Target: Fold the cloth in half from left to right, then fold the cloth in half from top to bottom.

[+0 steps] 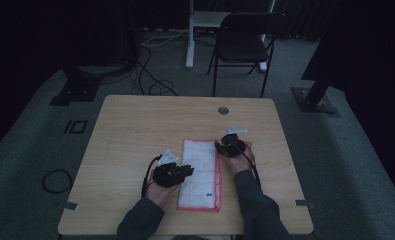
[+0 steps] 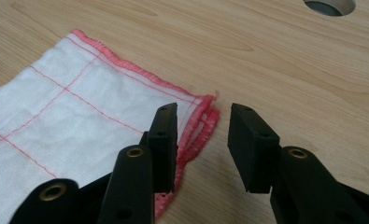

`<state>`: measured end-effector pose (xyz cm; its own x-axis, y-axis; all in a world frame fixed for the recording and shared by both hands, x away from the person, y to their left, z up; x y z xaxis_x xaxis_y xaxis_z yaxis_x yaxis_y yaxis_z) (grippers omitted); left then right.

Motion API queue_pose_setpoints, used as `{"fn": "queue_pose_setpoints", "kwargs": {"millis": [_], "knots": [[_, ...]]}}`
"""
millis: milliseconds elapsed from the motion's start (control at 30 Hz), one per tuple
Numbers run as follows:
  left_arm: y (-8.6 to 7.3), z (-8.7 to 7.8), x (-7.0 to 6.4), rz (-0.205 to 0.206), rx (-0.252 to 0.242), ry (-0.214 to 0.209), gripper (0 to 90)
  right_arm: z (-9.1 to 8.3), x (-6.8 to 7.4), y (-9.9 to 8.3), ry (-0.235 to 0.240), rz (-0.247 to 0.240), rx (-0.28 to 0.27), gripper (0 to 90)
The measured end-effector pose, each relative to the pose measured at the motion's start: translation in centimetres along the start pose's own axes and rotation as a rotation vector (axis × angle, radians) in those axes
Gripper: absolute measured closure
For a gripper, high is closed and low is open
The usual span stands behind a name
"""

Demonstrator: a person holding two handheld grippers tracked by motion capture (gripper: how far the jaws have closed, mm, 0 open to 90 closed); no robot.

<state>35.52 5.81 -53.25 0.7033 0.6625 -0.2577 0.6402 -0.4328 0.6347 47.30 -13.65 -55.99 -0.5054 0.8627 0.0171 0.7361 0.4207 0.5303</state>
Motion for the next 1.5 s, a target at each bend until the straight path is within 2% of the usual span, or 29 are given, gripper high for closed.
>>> {"fn": "queue_pose_setpoints", "kwargs": {"millis": [367, 567, 933, 1033, 1167, 1500], "knots": [[2.0, -0.6, 2.5, -0.027, -0.057, 0.067, 76.7, 0.0, -0.1, -0.2, 0.001, 0.006, -0.005, 61.0], [2.6, -0.5, 3.6, -0.048, -0.082, 0.098, 76.8, 0.0, -0.3, -0.3, 0.007, 0.009, -0.002, 60.0], [2.7, 0.2, 5.6, -0.082, -0.078, 0.145, 74.9, 0.1, -0.4, -0.6, 0.018, 0.014, 0.002, 58.2], [2.9, 0.4, 6.8, -0.102, -0.075, 0.168, 73.8, 0.1, -0.4, -0.5, 0.021, 0.016, -0.001, 57.2], [3.2, 0.6, 7.6, -0.116, -0.076, 0.19, 71.2, 0.2, -0.5, -0.5, 0.021, 0.025, 0.0, 56.2], [3.7, 1.7, 8.6, -0.139, -0.064, 0.219, 64.6, 0.7, -0.5, -0.4, 0.034, 0.047, 0.003, 54.3]]}}
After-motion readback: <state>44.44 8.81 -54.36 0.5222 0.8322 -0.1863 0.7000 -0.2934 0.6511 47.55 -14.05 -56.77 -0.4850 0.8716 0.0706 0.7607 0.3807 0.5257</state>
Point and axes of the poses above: each handheld gripper's, and its own axes: z roughly forward along the jaws, y roughly out of its top, x roughly to its left, the point moved 6 cm from there along z, roughly forward along the jaws, and after that the axes turned 15 degrees about x, right-handed, at the moved point
